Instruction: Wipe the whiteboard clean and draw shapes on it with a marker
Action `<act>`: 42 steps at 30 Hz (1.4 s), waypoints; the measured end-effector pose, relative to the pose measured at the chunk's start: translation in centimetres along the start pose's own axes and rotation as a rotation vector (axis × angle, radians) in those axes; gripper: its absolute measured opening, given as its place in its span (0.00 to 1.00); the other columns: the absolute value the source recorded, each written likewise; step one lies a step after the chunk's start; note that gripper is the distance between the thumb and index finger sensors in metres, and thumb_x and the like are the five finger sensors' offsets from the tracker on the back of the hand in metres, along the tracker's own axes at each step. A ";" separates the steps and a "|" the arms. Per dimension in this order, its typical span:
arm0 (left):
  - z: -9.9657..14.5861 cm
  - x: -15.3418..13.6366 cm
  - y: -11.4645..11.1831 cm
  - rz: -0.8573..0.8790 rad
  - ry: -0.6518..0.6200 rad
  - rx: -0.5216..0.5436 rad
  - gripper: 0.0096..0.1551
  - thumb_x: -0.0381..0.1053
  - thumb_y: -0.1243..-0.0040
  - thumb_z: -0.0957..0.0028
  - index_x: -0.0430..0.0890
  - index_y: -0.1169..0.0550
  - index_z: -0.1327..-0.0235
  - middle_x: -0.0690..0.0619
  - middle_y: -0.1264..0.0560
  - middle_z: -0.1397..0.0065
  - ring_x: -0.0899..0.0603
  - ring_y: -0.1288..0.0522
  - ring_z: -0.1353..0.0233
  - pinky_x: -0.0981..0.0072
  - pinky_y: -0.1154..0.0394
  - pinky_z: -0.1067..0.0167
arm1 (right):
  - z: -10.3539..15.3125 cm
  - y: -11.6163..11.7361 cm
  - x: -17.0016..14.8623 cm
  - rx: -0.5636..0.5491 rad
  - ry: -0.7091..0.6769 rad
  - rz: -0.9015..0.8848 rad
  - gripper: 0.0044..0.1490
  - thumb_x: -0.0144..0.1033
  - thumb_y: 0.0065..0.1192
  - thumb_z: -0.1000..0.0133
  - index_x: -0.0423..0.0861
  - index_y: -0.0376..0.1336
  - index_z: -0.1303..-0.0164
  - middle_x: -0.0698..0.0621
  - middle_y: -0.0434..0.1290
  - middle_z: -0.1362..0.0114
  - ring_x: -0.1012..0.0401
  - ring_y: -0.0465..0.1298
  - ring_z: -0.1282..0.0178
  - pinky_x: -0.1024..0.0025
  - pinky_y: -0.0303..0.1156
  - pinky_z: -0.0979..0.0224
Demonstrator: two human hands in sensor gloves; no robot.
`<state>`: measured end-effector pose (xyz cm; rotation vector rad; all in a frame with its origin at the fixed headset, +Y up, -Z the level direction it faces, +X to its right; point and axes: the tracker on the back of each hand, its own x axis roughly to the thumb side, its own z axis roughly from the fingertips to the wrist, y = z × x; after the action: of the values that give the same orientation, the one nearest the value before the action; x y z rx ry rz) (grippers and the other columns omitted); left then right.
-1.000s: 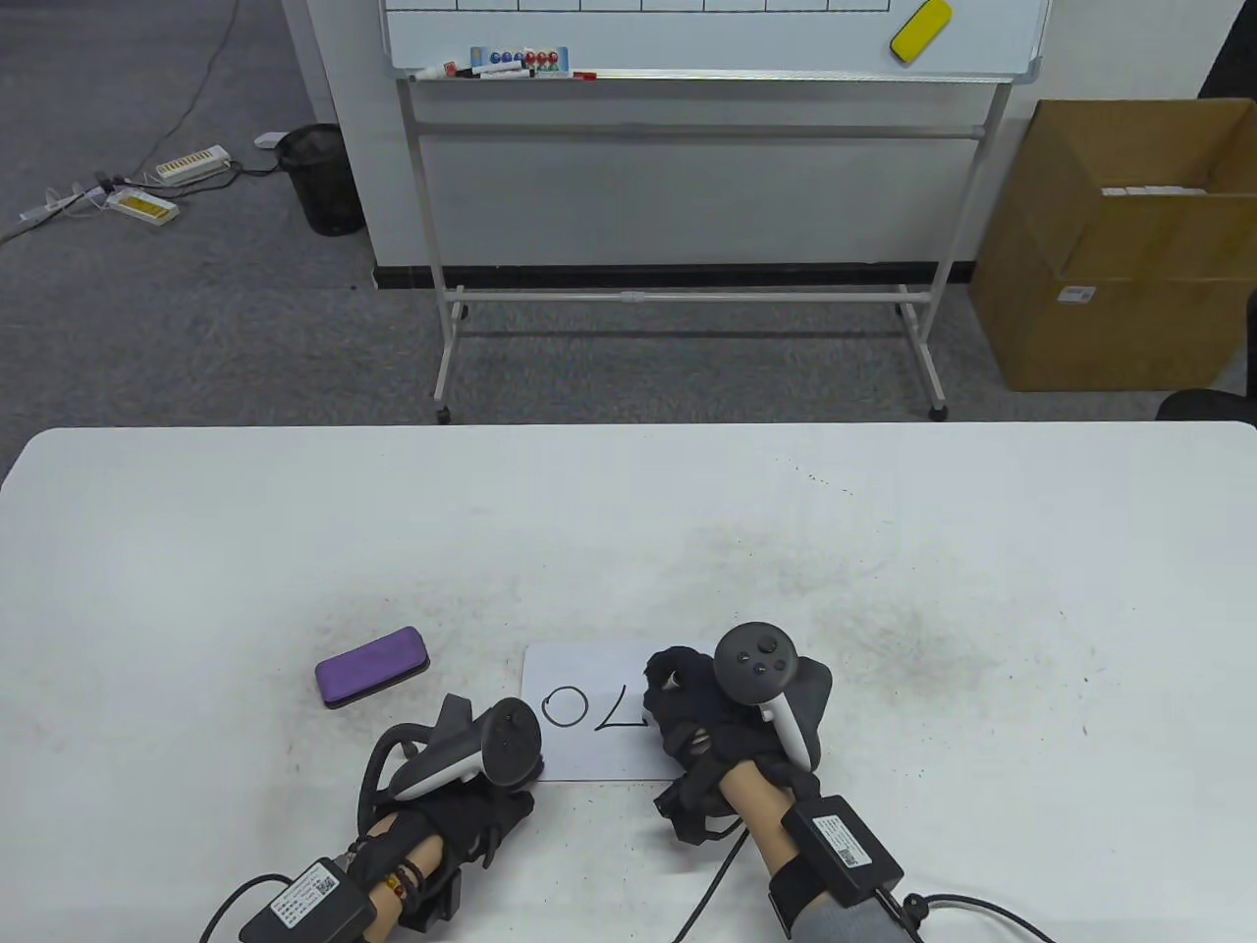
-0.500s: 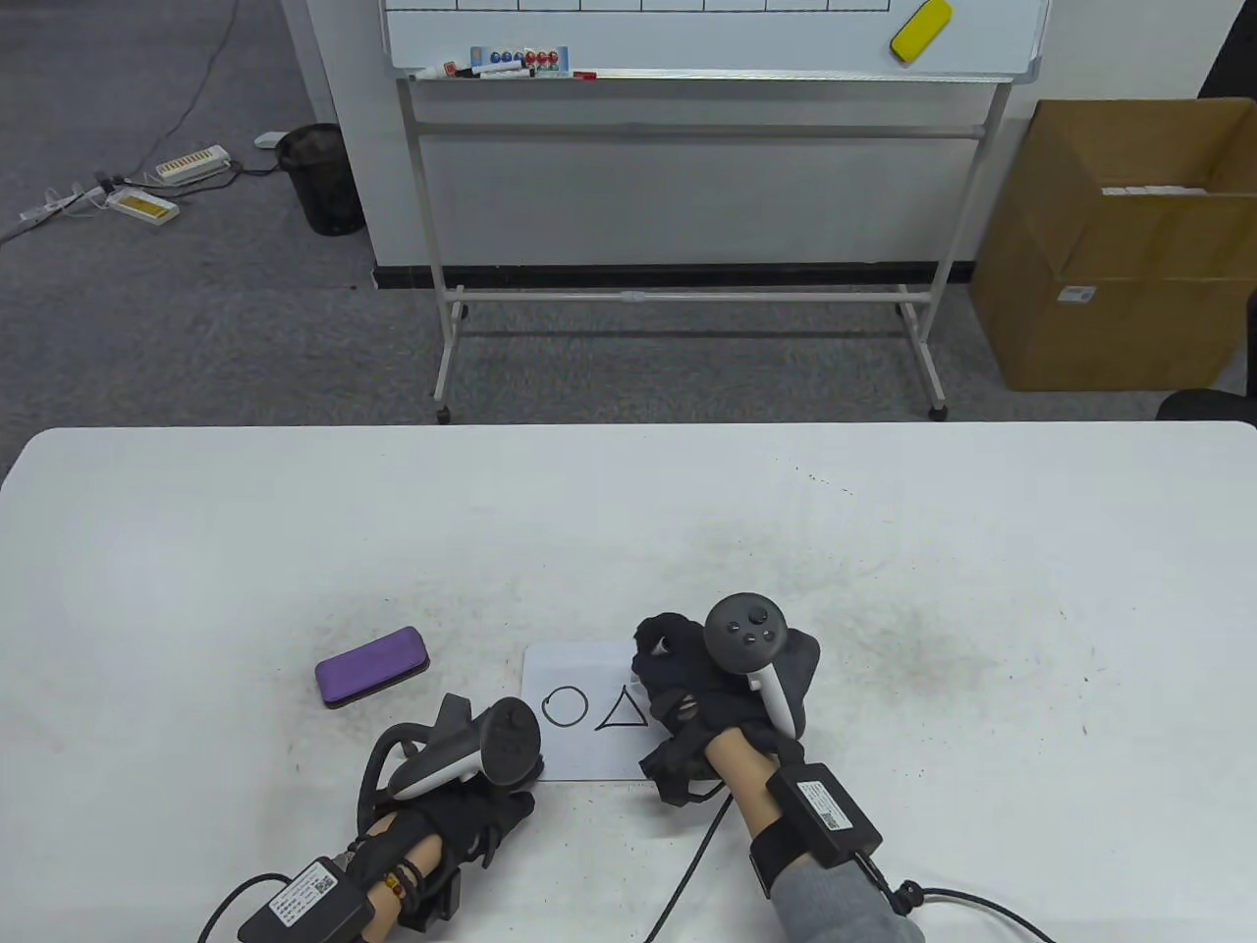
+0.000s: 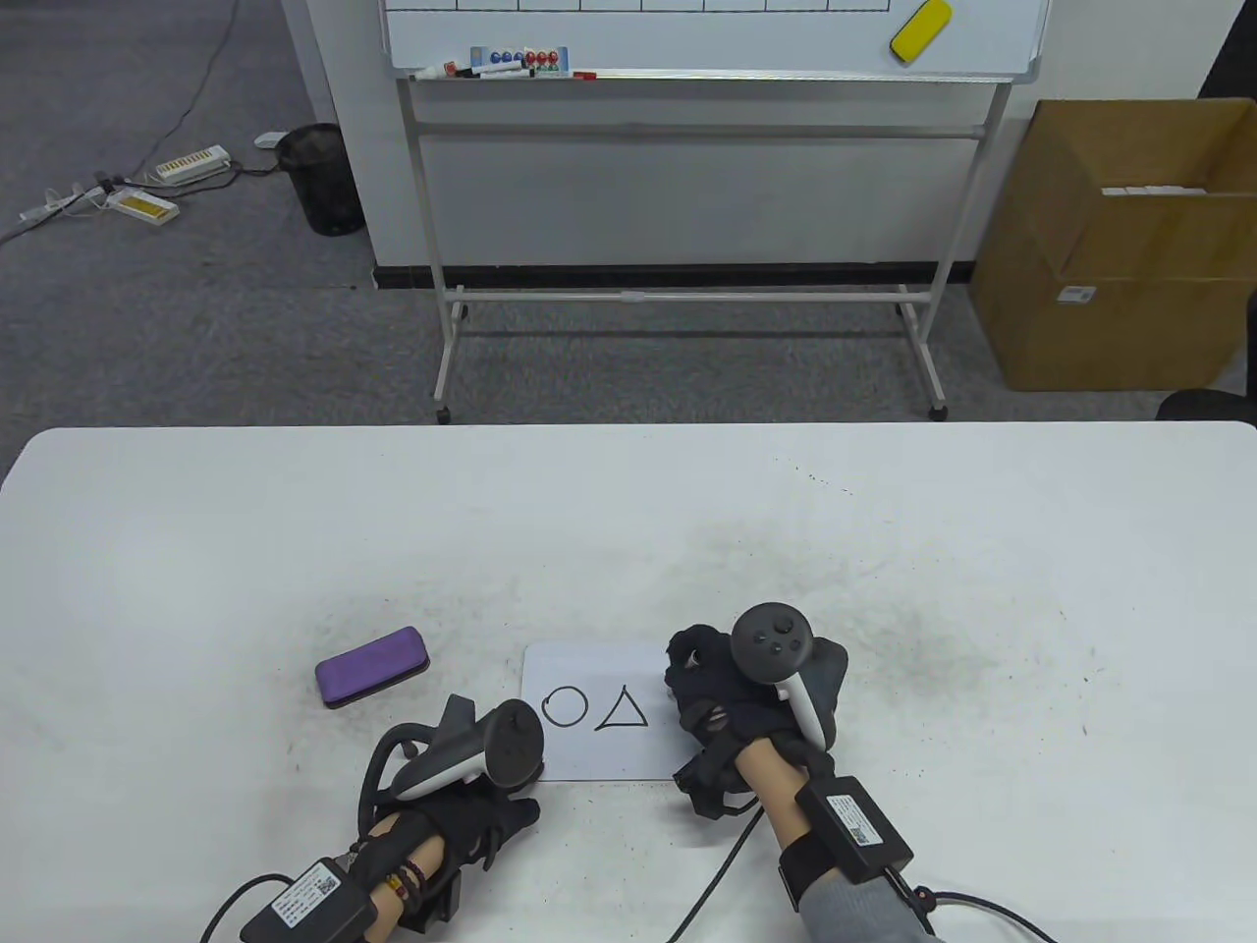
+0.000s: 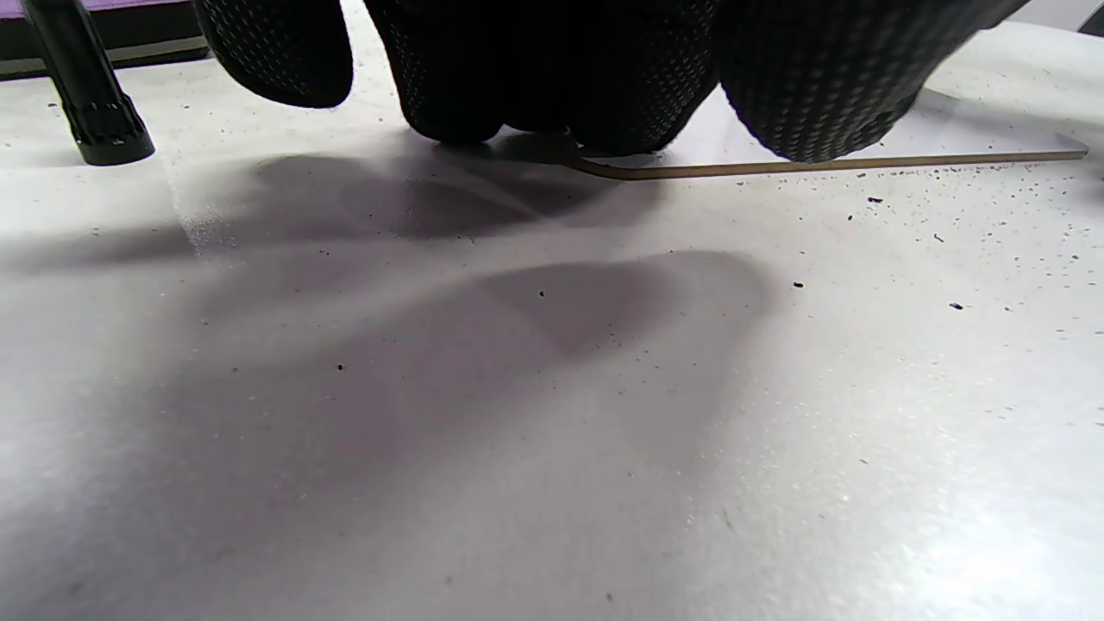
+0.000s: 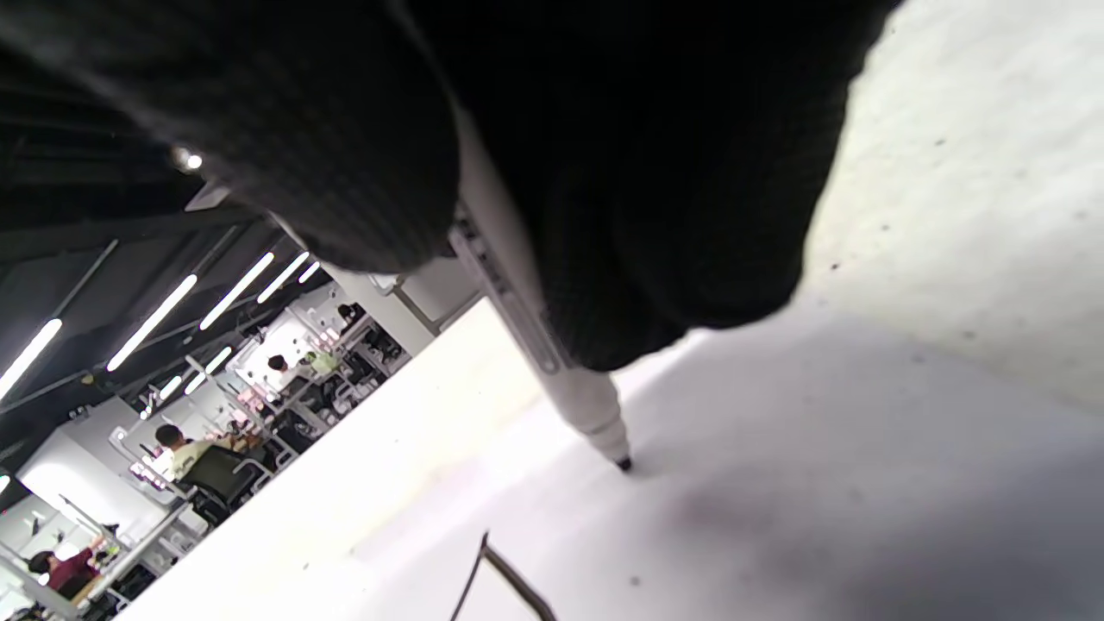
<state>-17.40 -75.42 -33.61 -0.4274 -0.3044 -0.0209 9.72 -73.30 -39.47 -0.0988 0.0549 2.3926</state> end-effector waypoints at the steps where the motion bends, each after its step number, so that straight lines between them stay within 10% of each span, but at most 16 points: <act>1: 0.0 0.0 0.0 -0.001 0.000 -0.001 0.37 0.62 0.42 0.57 0.54 0.28 0.31 0.53 0.38 0.16 0.42 0.36 0.17 0.38 0.36 0.25 | 0.1 0.0 0.1 0.010 -0.002 0.009 0.27 0.40 0.77 0.57 0.51 0.75 0.47 0.44 0.81 0.39 0.51 0.91 0.51 0.66 0.88 0.51; 42: 0.0 0.0 0.0 -0.006 -0.002 0.007 0.37 0.62 0.41 0.58 0.55 0.28 0.31 0.54 0.38 0.16 0.42 0.36 0.17 0.38 0.36 0.25 | -0.7 -1.5 0.0 -0.028 0.032 0.128 0.27 0.39 0.78 0.58 0.51 0.75 0.47 0.45 0.80 0.38 0.50 0.90 0.51 0.66 0.88 0.50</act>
<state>-17.38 -75.43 -33.57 -0.4199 -0.3073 -0.0259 10.82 -72.23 -40.17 -0.1511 0.0434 2.5201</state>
